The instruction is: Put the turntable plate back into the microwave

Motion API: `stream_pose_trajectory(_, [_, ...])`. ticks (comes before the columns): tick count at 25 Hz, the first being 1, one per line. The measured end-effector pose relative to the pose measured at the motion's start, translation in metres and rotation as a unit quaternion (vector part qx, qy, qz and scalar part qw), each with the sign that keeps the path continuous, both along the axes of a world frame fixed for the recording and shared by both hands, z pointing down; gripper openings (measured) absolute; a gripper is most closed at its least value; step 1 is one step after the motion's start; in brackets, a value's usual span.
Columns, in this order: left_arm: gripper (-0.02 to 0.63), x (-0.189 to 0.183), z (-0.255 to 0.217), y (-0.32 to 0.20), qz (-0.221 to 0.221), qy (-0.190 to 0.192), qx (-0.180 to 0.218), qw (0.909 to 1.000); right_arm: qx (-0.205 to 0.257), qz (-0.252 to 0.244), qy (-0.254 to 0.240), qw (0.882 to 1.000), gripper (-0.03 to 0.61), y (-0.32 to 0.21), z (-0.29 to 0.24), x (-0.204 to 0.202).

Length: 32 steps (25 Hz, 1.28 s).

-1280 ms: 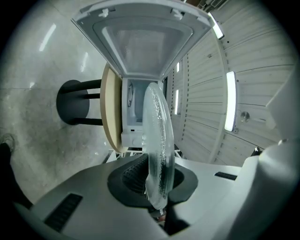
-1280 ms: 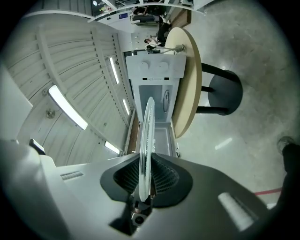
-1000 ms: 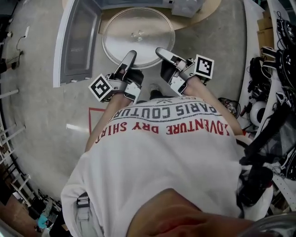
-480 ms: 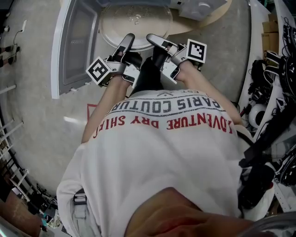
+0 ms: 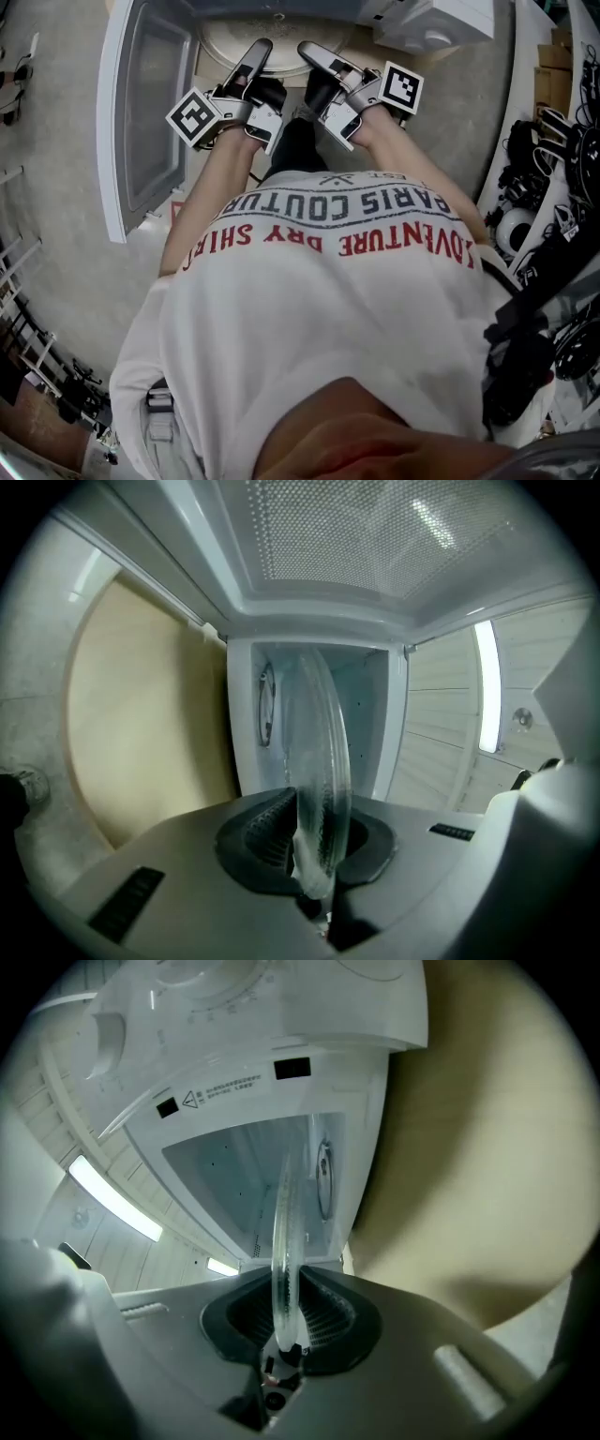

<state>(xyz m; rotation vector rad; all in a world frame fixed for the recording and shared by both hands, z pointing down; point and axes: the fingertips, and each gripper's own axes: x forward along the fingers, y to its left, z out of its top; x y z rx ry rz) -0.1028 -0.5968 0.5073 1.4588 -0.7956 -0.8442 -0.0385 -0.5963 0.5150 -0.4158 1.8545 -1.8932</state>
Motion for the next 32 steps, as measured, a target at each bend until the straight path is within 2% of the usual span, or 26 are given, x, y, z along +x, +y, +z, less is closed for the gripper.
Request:
stream_pose_trajectory(2, [0.025, -0.001, 0.004, -0.009, -0.001, 0.000, -0.001, 1.0000, 0.000, 0.009, -0.002, 1.000, 0.031, -0.008, 0.005, 0.000])
stream_pose_trajectory(7, [0.025, -0.006, 0.025, -0.071, 0.012, -0.001, -0.003, 0.9999, -0.003, 0.043, -0.006, 0.999, 0.031, -0.068, 0.025, -0.004])
stream_pose_trajectory(11, [0.025, -0.009, 0.035, -0.088, 0.014, 0.007, -0.009, 0.9998, -0.009, 0.064, -0.007, 0.998, 0.031, -0.084, 0.035, -0.007])
stream_pose_trajectory(17, [0.027, -0.010, 0.039, -0.091, 0.008, 0.006, -0.011, 0.9999, -0.012, 0.079, 0.001, 0.997, 0.035, -0.084, 0.039, -0.008])
stream_pose_trajectory(21, [0.029, -0.012, 0.047, -0.098, 0.003, 0.020, -0.021, 0.9996, -0.009, 0.083, 0.017, 0.996, 0.034, -0.094, 0.046, -0.010])
stream_pose_trajectory(25, [0.029, -0.009, 0.047, -0.089, 0.017, 0.021, -0.012, 0.9996, -0.010, 0.094, 0.019, 0.995, 0.032, -0.099, 0.048, -0.004])
stream_pose_trajectory(32, [0.029, -0.011, 0.051, -0.082, 0.007, 0.036, -0.024, 0.9991, -0.012, 0.099, 0.024, 0.995, 0.029, -0.106, 0.050, -0.003])
